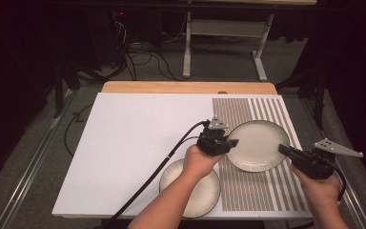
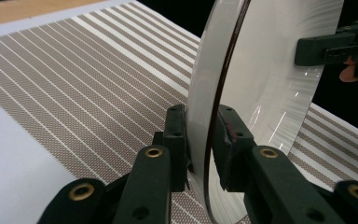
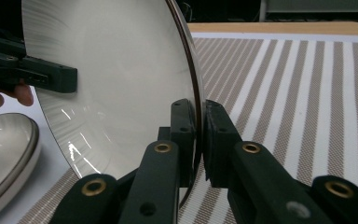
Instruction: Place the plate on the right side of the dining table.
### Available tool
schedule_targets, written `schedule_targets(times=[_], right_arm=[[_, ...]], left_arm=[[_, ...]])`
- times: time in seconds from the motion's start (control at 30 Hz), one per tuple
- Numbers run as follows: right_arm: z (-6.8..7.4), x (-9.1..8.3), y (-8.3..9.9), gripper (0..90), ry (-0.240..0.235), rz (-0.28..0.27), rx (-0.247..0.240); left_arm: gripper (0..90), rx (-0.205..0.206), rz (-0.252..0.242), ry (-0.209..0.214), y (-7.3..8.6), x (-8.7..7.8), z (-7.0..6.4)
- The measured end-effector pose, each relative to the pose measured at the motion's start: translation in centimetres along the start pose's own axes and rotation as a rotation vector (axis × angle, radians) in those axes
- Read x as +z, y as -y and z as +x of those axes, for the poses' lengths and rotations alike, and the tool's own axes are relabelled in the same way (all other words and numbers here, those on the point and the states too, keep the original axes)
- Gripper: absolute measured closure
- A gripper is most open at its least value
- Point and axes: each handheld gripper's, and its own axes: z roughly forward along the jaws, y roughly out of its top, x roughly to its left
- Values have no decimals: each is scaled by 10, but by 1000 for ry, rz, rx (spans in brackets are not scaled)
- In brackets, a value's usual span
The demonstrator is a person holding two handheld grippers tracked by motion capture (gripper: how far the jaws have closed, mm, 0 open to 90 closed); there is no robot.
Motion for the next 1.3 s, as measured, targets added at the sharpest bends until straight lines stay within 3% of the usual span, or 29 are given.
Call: schedule_targets(times=[0.43, 0.87, 0.97, 1.03, 1.2, 1.3], right_arm=[[-19, 6, 16, 859, 38, 27, 33], [-22, 9, 21, 860, 40, 41, 32], [-21, 9, 19, 866, 37, 39, 27], [-19, 10, 18, 863, 51, 43, 16], [-21, 12, 18, 860, 53, 51, 28], [-21, 12, 18, 860, 54, 50, 23]], left_arm=[[741, -40, 45, -15, 6, 29, 3], [723, -10, 87, -67, 7, 35, -2], [642, -10, 91, -67, 7, 35, 0], [576, 4, 66, -76, 6, 30, 0], [506, 50, -19, -98, 6, 2, 3], [450, 52, -55, -112, 10, -15, 7]])
